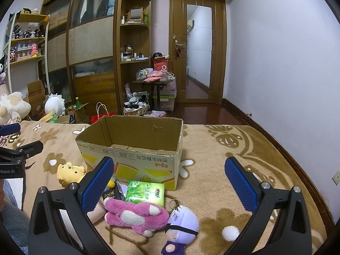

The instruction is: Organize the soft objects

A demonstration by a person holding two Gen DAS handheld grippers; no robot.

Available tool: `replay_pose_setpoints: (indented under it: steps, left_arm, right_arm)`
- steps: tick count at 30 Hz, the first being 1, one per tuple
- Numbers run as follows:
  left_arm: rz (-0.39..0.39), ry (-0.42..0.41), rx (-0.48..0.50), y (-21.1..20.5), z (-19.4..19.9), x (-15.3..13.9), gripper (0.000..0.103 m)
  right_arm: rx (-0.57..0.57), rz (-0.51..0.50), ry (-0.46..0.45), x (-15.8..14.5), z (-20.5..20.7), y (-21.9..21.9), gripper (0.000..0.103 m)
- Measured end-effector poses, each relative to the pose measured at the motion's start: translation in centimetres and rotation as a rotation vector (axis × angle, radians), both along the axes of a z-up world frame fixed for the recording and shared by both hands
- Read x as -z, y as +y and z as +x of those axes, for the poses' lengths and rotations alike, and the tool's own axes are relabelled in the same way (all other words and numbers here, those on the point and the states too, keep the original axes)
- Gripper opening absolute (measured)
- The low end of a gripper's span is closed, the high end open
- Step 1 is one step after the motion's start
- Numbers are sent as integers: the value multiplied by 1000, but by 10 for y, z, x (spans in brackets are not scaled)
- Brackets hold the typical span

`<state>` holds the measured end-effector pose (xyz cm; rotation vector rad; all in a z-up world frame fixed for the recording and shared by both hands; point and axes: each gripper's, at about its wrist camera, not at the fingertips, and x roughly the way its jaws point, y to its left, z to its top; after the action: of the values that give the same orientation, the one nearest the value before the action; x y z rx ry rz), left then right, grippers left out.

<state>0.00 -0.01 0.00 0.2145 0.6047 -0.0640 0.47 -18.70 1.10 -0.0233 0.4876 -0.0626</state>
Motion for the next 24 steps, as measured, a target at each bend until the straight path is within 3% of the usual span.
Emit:
replay_pose_setpoints:
  steps: [24]
  left_arm:
    - [-12, 37, -10, 8, 9, 4, 102]
  right_arm:
    - [22, 14, 14, 4, 4, -2, 103]
